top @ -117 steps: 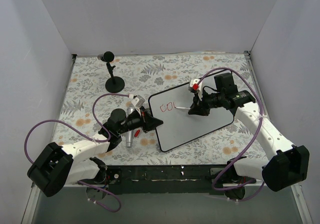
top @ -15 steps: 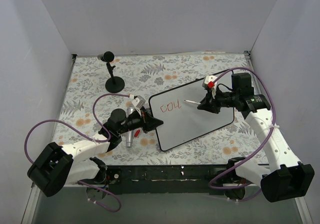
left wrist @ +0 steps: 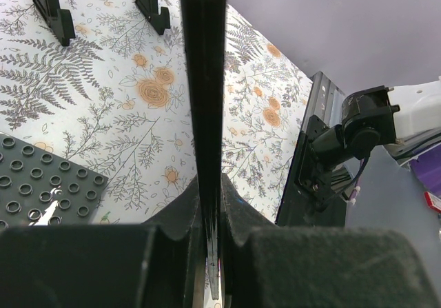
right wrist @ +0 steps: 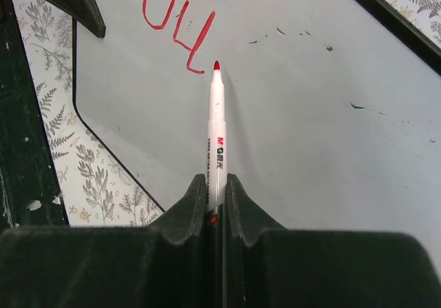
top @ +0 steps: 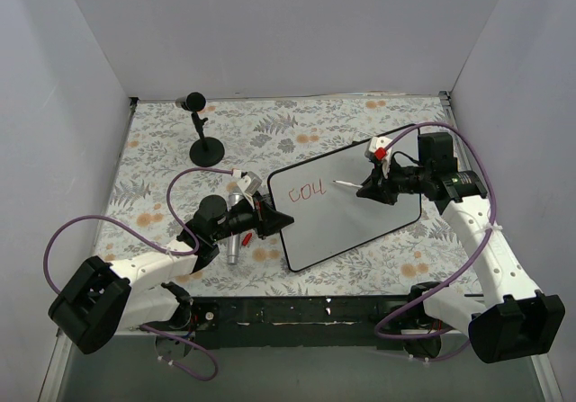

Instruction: Write a sentence on the whiteboard

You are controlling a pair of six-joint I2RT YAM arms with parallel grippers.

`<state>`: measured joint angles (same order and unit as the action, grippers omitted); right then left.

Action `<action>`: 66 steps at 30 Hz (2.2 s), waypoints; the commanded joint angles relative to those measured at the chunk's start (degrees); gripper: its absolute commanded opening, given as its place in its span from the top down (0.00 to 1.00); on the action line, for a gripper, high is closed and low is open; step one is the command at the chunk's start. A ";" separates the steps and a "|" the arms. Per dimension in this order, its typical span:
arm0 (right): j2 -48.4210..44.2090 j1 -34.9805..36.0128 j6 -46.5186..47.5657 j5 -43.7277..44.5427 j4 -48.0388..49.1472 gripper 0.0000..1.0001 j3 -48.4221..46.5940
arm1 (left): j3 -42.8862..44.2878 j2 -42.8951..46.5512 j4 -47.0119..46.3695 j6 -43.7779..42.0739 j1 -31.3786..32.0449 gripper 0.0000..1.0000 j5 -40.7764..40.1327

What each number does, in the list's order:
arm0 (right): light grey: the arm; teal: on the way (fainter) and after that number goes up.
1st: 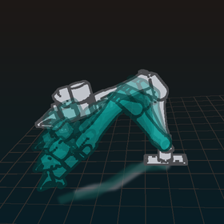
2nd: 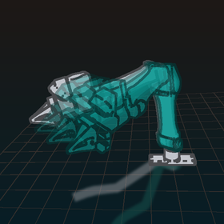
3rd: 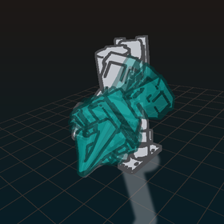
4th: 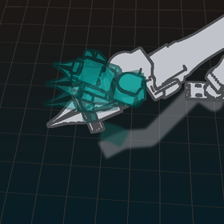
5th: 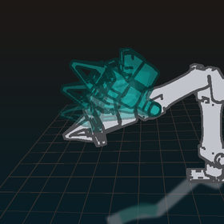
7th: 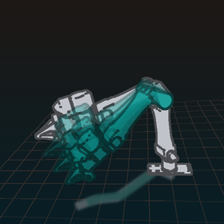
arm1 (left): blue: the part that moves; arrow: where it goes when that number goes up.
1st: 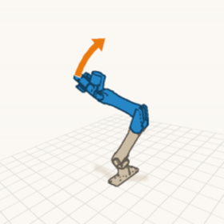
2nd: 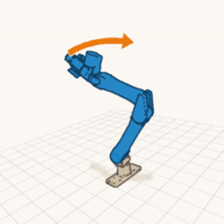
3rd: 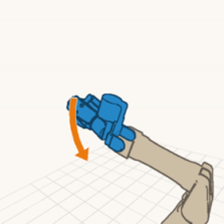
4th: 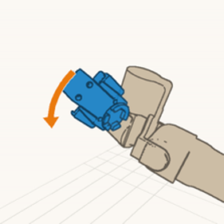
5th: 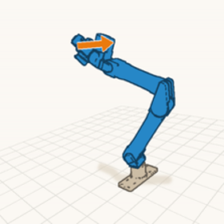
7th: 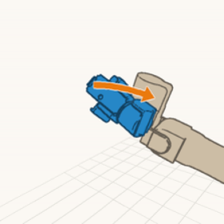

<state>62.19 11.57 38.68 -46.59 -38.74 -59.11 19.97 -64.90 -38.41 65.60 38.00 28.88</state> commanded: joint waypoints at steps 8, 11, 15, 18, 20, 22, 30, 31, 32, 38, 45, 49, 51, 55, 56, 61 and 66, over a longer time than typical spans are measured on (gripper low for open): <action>0.56 -0.32 -1.14 0.18 3.49 0.99 -0.30 | 0.43 1.18 0.80 -1.88 0.15 1.00 -0.76; 0.82 -0.41 -2.11 0.01 4.55 0.99 -0.21 | 0.42 1.01 0.62 -1.71 0.15 1.00 -0.85; 2.14 -0.24 -3.34 -0.70 5.52 0.99 -0.65 | 0.60 1.01 0.80 -1.80 0.15 1.00 -0.85; 2.75 0.03 -3.61 -1.31 5.78 0.99 -0.65 | 0.77 1.01 0.97 -1.88 0.15 1.00 -0.93; 2.50 0.38 -3.35 -1.57 5.52 0.99 -0.22 | 0.69 0.92 0.97 -1.80 0.15 1.00 -0.93; 2.06 0.73 -2.30 -2.27 5.34 0.99 -0.04 | 0.69 1.01 0.97 -1.88 0.15 1.00 -1.11; 0.82 1.08 0.61 -5.00 2.53 0.99 0.31 | 0.34 1.27 0.97 -1.62 0.15 1.00 -1.37; 0.82 1.08 0.79 -5.00 2.44 0.99 0.49 | 0.25 1.10 0.89 -1.71 0.15 1.00 -1.29; 0.82 1.08 0.96 -5.26 2.36 0.99 0.58 | 0.16 1.10 0.71 -1.62 0.15 1.00 -1.29; 0.82 1.08 2.10 -4.92 1.65 0.99 0.84 | 0.25 0.57 0.27 -1.53 0.15 1.00 -1.02; 1.26 1.96 2.90 -3.34 1.30 0.99 0.67 | 0.16 0.66 0.27 -1.44 0.15 1.00 -1.20; 1.53 2.84 3.16 -2.46 1.13 0.99 0.14 | 0.25 0.74 0.27 -1.44 0.15 1.00 -1.11; 1.79 3.37 3.42 -2.02 0.95 0.99 -0.21 | 0.25 0.74 0.27 -1.27 0.15 1.00 -1.20; 2.05 3.72 4.39 -1.75 -0.01 0.99 -0.91 | 0.16 0.74 0.27 -1.27 0.15 1.00 -1.20; 2.14 3.89 4.48 -1.66 -0.11 0.99 -1.00 | 0.16 0.83 0.27 -1.18 0.15 1.00 -1.29; 1.97 3.90 5.53 -1.05 -0.81 0.99 -1.62 | 0.16 0.83 0.27 -1.18 0.15 1.00 -1.29; 1.88 3.90 5.97 -0.52 -1.07 0.99 -2.15 | 0.07 1.01 0.09 -1.00 0.15 1.00 -1.29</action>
<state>64.18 15.14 43.51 -47.29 -39.22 -58.41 19.97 -64.71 -38.15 66.52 38.00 28.64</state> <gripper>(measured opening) 0.156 0.051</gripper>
